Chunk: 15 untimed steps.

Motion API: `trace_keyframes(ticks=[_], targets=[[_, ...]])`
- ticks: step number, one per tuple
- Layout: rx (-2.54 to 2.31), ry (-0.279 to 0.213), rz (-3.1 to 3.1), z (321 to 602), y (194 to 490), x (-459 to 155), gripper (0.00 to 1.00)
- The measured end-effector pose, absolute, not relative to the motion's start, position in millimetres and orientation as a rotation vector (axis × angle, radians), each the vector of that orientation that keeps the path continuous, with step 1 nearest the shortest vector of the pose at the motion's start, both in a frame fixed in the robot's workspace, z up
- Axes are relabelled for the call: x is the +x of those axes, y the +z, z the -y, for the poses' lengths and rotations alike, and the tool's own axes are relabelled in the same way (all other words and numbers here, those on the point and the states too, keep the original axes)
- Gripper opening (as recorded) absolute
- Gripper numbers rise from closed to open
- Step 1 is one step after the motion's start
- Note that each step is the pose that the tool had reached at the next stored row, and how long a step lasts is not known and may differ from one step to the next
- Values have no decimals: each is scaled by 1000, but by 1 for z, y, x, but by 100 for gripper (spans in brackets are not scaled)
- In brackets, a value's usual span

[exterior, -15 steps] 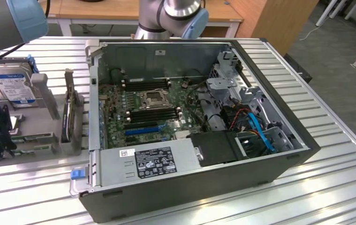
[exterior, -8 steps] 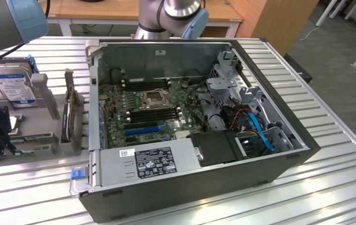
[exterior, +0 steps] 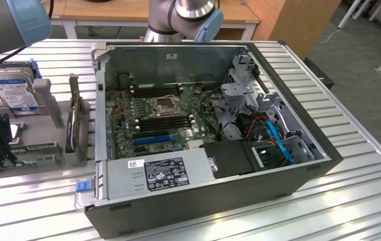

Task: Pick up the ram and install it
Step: 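Pick up the ram and move it above insertion slot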

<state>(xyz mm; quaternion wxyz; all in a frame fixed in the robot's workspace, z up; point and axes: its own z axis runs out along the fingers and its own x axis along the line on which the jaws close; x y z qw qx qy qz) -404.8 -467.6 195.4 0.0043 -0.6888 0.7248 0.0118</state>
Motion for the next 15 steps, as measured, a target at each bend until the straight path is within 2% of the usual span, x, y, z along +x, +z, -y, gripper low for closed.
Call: trace_keyframes(ticks=[8,15], targets=[[-2157,37,-2271,467,196,-405,12],[-2157,36,-2273,467,222,-404,12]])
